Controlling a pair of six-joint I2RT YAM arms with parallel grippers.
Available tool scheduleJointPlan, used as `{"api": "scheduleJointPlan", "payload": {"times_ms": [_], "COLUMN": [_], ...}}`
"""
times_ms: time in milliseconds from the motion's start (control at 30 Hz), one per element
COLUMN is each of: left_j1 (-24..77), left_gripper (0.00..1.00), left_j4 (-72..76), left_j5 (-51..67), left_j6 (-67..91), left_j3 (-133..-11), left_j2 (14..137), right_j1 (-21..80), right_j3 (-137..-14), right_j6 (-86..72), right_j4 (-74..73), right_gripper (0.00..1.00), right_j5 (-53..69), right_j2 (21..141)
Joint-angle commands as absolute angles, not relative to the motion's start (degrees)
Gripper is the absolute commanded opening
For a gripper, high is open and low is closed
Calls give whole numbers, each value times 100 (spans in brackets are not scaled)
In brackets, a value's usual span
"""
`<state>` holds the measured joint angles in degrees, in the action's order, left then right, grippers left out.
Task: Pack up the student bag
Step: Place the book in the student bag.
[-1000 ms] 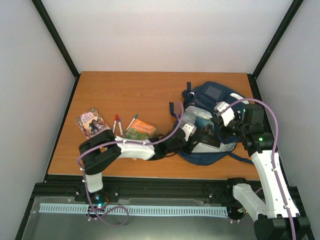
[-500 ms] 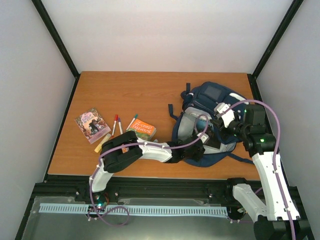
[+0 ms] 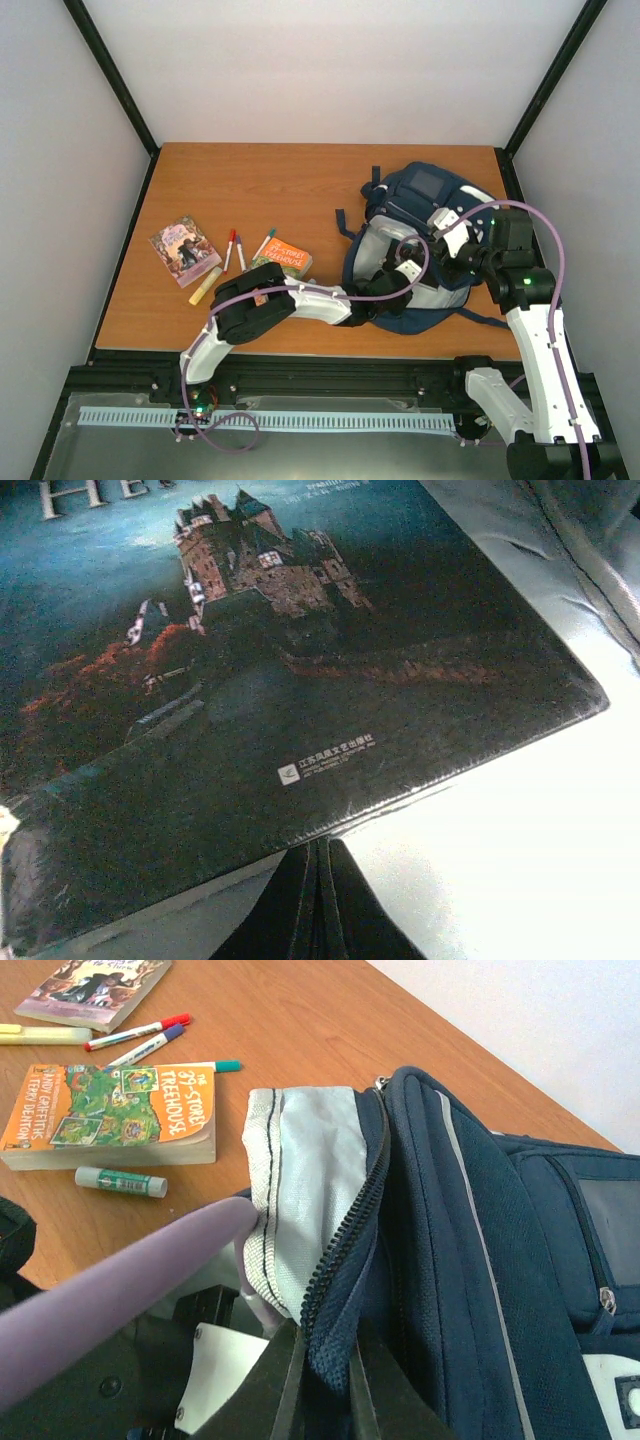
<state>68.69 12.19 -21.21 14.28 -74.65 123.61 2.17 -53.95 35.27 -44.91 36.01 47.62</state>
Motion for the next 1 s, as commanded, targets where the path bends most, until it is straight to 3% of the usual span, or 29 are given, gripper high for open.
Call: {"api": "scheduleJointPlan", "payload": {"times_ms": [0,400,667,767,967], "left_j1": [6629,6205,6222,6256,6438], "left_gripper": [2,2,6,11,33], "left_j4": [2044,2043,2117,1889,1793], "left_j5": [-2534,-2017,-1572,-1457,-771], "left_j6": [1106,1227,1586,1664,1638], "left_j3": [-7712,-8674,-7779,-7494,-6739], "left_j2": [12503,13158,12334,11971,11233], "right_j1": [264,266,263,259,263], "right_j3": [-5669,-5209,-4939,-4806,-4620], "right_j6": [3773,3458,3016,2991,2956], "right_j4": [-4305,-3825,-3219,-3077,-2960], "right_gripper": [7,6,5,5,5], "right_j5": [4347,3816,2802,2521,2102], "right_j2": [4601,4677,4747,4784,4912]}}
